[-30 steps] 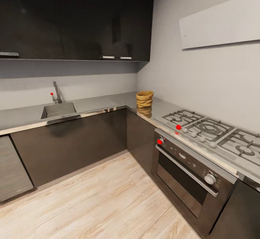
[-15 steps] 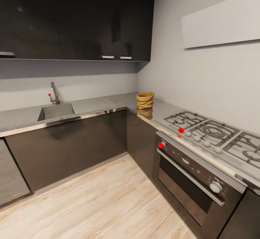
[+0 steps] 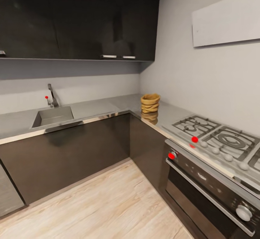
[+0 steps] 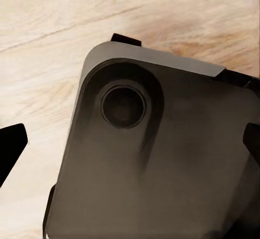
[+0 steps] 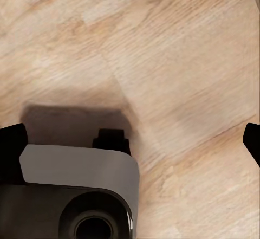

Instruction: In the kitchen, take the popcorn bag from the countertop, put it into the microwave, and heat it until the popcorn is cooked so the cooked popcorn ends up inside the bag.

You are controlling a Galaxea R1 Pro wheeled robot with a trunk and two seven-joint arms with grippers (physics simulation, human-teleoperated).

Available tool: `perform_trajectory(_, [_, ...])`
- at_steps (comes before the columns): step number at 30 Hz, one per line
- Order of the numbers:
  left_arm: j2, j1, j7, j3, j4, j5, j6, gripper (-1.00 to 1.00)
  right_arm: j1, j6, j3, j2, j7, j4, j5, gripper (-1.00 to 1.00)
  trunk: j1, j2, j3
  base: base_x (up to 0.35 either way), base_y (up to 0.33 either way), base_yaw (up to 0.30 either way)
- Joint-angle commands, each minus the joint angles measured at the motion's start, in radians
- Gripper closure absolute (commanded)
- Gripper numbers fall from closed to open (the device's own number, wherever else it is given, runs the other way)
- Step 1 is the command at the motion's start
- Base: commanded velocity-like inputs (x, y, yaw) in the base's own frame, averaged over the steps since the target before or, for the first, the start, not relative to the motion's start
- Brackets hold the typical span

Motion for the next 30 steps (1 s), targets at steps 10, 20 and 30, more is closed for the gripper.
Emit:
perform_trajectory(10, [0.000,0.000,0.000,0.008,-0.001,-0.002,-0.001,-1.00,-0.001,-0.005,-0.007,-0.002,0.001,0.003,0.010,-1.00,0.001,0.000,-0.001,0.315,0.181,0.000])
perform_trajectory(20, [0.000,0.000,0.000,0.008,-0.001,-0.003,-0.002,-1.00,-0.001,-0.006,-0.007,-0.005,0.001,0.003,0.010,-1.00,0.001,0.000,-0.001,0.314,0.182,0.000])
perform_trajectory(30, [0.000,0.000,0.000,0.008,-0.001,-0.003,-0.003,-1.00,-0.001,-0.006,-0.007,-0.007,-0.008,0.003,0.010,-1.00,0.001,0.000,-0.001,0.313,0.182,0.000])
